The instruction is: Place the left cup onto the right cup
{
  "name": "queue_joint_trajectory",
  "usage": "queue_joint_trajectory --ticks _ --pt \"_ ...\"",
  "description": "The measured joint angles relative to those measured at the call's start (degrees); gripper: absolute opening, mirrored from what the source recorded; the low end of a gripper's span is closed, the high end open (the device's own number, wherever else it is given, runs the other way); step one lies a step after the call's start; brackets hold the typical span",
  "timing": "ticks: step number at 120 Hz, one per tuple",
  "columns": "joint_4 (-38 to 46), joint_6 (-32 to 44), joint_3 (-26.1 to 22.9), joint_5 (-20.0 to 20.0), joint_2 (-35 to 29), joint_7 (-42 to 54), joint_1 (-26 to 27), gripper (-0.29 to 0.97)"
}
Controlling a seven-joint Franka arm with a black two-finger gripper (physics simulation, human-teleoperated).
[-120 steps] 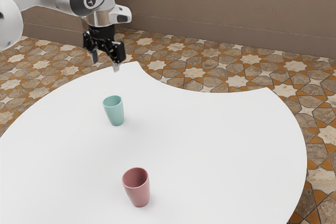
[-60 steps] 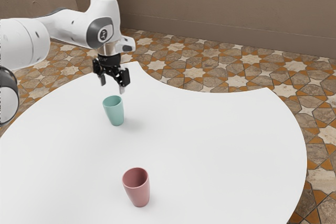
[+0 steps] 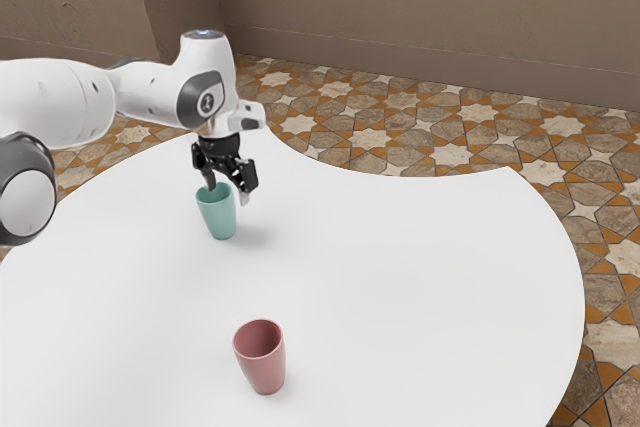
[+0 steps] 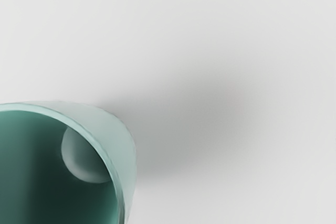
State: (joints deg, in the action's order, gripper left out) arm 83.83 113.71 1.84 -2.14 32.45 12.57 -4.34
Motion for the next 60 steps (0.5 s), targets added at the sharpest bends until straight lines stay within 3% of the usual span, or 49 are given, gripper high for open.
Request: queue_joint_trajectory --ticks 60 --pt "2.4 3.4 2.3 1.5 1.3 1.7 -0.1 0.66"
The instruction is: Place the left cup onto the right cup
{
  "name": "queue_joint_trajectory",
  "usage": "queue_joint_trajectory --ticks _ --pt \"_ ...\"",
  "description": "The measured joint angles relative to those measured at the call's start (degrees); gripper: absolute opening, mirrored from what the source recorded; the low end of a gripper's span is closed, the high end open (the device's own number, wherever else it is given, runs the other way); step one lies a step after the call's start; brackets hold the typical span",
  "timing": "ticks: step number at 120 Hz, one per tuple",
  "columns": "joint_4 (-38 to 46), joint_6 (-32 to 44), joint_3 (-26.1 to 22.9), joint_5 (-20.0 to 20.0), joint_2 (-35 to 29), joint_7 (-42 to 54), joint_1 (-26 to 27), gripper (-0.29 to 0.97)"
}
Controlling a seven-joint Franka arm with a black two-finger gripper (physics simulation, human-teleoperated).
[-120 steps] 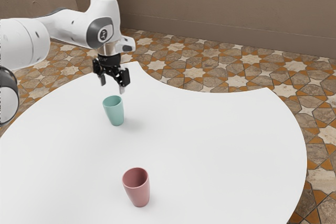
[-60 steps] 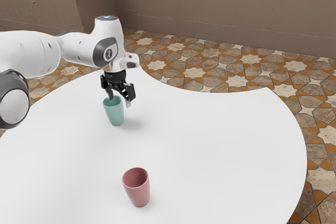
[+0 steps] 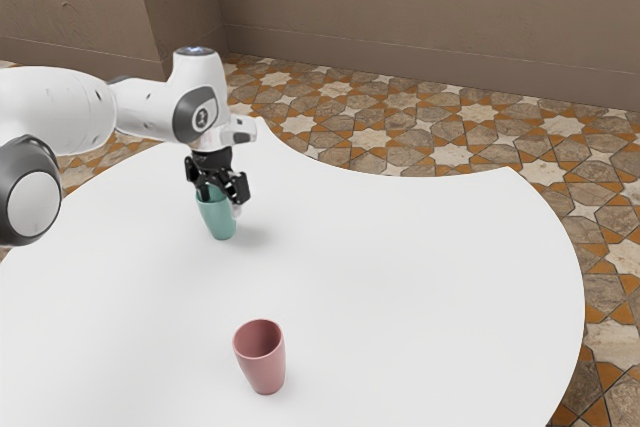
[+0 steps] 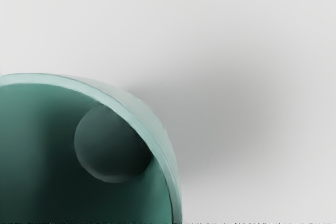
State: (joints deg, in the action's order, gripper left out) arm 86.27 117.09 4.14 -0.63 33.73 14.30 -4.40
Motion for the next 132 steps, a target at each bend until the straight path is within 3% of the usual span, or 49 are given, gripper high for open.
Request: queue_joint_trajectory --ticks 61,107,132 --pt "2.0 1.0 1.1 0.3 -0.1 0.7 0.1 0.01" --pt "2.4 -1.0 1.4 -0.2 -2.6 0.6 0.3 -0.09" --pt "4.4 -4.2 1.4 -0.5 -9.1 -0.3 1.3 -0.10"
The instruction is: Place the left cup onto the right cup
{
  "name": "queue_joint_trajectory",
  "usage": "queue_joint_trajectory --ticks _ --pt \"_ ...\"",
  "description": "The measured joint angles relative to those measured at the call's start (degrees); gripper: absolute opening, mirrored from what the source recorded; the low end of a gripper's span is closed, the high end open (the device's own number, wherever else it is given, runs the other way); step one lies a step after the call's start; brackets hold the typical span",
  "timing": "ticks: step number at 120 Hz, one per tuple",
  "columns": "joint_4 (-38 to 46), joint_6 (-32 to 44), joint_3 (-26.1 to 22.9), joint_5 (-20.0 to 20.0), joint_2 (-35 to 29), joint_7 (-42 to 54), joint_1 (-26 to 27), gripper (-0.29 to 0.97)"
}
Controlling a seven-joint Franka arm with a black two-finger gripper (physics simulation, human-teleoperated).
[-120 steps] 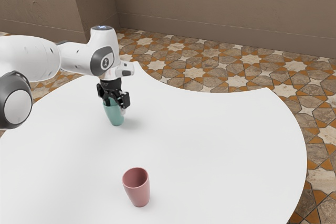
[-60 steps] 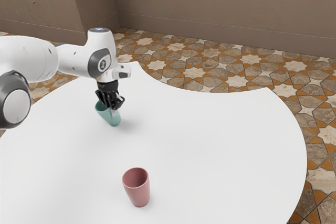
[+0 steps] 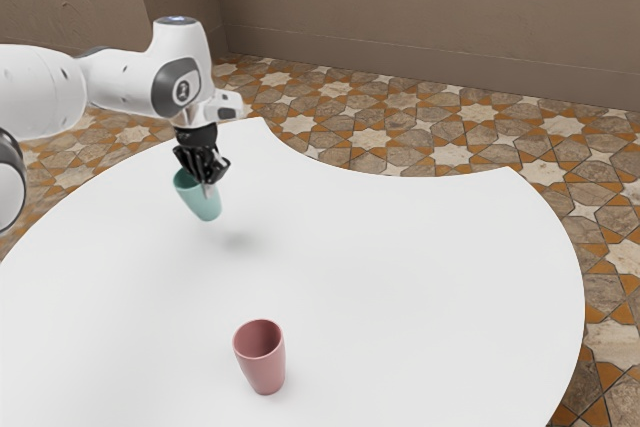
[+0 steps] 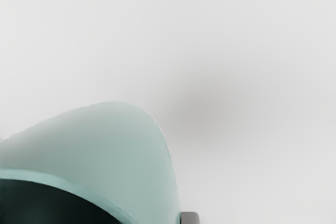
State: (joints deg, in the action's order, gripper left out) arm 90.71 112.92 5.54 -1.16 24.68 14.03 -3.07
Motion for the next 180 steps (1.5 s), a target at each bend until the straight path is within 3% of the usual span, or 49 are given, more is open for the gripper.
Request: queue_joint_trajectory --ticks 34,81,129,180 --pt "11.0 -3.0 -1.3 -0.7 -11.9 -4.3 2.7 -0.11" --pt "20.7 -11.5 -13.5 -3.1 -27.3 -18.1 3.6 -0.11" --pt "22.4 -19.1 -24.4 -2.1 -31.4 -34.7 3.1 -0.11" --pt "20.4 -22.1 -32.8 1.7 -29.3 -50.7 3.3 -0.11"
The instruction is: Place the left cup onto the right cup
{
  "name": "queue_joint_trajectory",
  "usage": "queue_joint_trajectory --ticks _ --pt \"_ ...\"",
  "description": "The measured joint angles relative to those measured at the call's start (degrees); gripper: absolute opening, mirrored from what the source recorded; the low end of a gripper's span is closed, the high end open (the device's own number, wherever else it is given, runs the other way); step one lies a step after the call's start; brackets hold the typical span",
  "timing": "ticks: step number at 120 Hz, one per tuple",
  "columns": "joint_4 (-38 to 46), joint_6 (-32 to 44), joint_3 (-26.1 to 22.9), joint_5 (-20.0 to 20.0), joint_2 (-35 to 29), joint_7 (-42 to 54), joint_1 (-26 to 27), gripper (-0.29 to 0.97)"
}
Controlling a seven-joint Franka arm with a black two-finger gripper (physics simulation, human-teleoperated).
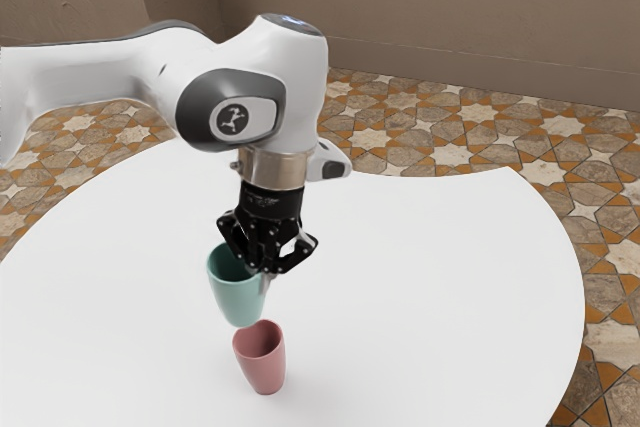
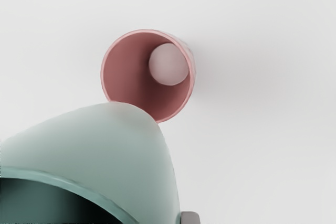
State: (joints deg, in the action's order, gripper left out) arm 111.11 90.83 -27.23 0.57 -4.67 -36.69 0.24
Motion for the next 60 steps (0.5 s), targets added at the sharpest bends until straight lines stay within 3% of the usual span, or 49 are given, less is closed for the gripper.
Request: queue_joint_trajectory --ticks 60 --pt "-4.1 1.6 -1.1 0.1 6.9 -11.1 -0.9 -0.11"
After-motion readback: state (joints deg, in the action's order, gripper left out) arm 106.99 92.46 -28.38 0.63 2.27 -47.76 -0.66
